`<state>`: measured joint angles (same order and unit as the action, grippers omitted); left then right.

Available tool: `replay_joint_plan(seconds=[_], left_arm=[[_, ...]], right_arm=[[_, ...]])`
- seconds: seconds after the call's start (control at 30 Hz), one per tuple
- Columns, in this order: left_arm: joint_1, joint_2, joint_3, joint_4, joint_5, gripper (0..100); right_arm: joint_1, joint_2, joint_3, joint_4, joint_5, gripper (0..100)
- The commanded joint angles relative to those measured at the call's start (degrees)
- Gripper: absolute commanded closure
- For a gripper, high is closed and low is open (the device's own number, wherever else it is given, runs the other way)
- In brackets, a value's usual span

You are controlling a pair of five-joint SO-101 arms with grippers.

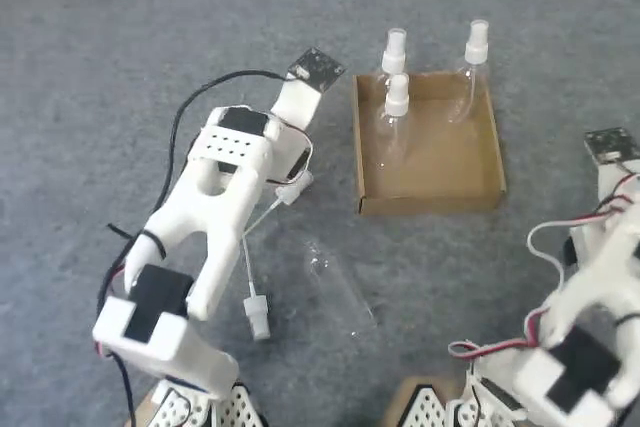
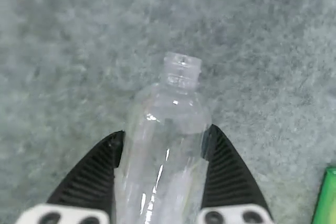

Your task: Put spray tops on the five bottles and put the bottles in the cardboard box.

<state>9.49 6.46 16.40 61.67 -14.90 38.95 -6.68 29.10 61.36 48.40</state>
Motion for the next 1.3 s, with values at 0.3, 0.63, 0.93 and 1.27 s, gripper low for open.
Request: replay_joint_plan(seconds=[0.3,0.63,0.93,1.27], left_arm=[[0.53,5.8,-2.42,-4.75,0.18,85],[1.05,13.63,-3.12,-9.32,-1.32,92],[0.35,7.03,-9.89,-1.32,-0.88,99],[-5.1,-13.36,-14.11,8.09,5.89,99]], right_arm=[[-1.01,10.86,-15.47,-1.63,-7.12,99.3],[-1.27,19.03,-22.33,-1.27,-9.05,99.2],[-1.89,19.47,-22.24,-1.01,-9.05,88.9],[-4.44,19.74,-22.07,0.31,-8.97,73.8]])
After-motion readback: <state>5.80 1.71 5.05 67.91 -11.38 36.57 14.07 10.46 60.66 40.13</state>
